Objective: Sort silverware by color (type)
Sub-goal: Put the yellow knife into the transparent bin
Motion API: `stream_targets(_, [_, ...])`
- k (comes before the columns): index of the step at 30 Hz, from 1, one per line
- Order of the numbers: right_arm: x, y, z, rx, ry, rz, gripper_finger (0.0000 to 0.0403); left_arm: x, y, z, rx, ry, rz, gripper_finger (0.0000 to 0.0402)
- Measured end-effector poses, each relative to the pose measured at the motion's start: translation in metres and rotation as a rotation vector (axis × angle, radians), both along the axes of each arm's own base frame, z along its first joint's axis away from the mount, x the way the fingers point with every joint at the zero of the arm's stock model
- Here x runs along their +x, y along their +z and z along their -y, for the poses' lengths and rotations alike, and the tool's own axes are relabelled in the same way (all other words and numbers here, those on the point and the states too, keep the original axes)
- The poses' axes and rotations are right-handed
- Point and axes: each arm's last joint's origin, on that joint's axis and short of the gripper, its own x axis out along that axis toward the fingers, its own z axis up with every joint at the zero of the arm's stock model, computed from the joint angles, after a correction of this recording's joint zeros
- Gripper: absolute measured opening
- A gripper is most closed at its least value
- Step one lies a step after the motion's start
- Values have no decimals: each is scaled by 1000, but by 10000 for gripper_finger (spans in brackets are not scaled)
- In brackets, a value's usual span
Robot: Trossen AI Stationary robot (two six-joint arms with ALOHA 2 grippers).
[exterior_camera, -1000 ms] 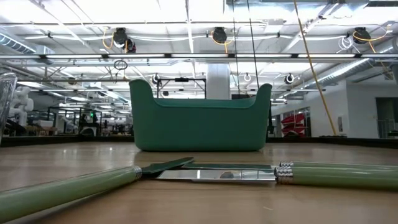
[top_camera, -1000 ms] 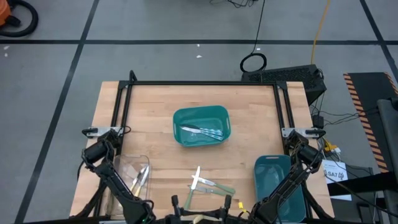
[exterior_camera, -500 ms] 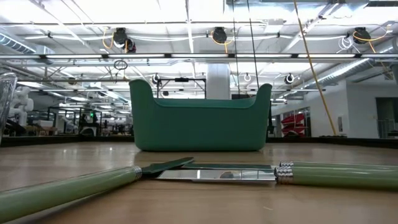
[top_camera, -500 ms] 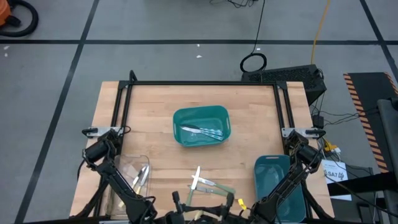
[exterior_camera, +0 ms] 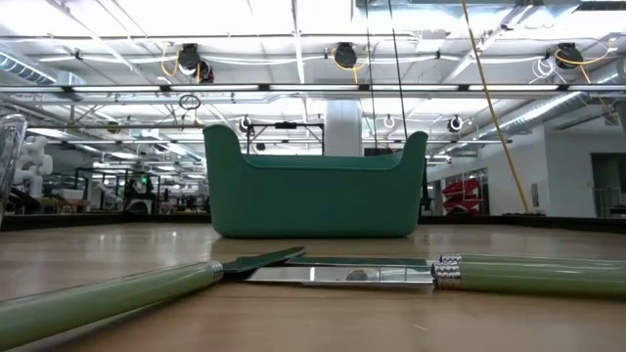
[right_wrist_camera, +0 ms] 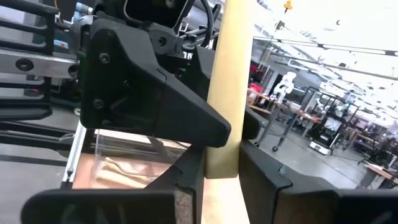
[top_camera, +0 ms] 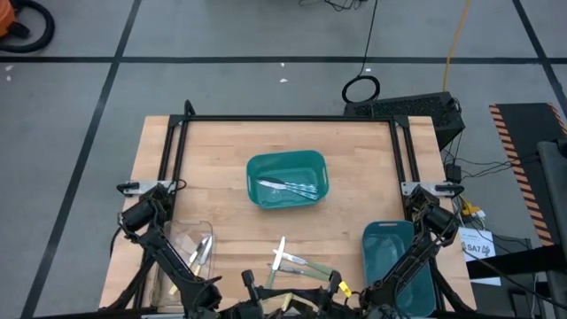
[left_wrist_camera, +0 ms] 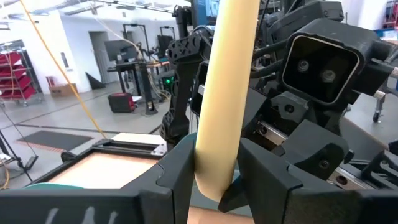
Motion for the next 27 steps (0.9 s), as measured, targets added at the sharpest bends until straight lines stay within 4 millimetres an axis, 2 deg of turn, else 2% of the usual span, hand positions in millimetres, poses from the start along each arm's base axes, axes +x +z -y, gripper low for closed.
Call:
stream_targets(7, [-1,0,1,17,-27,0,66,1,0,-1,-2,6,1,125])
stream_targets(12, [0,1,1,32,-28,6,66,1,0,-1,6,10,0,89])
stream_targets(14, [0,1,2,36,-30,8,68,1,0,-1,10,13,-2,87])
stream_targets(19, [0,0,3,68,-66,10,141,0,0,-1,39,14,-13,86])
stream_targets(22, [-4,-3,2,83,-174,-29,181,-1,1,-1,65,24,-31,57])
stream_targets(27, [-18,-11,-8,72,-241,-67,220,-15,17,-1,50,-2,-37,54])
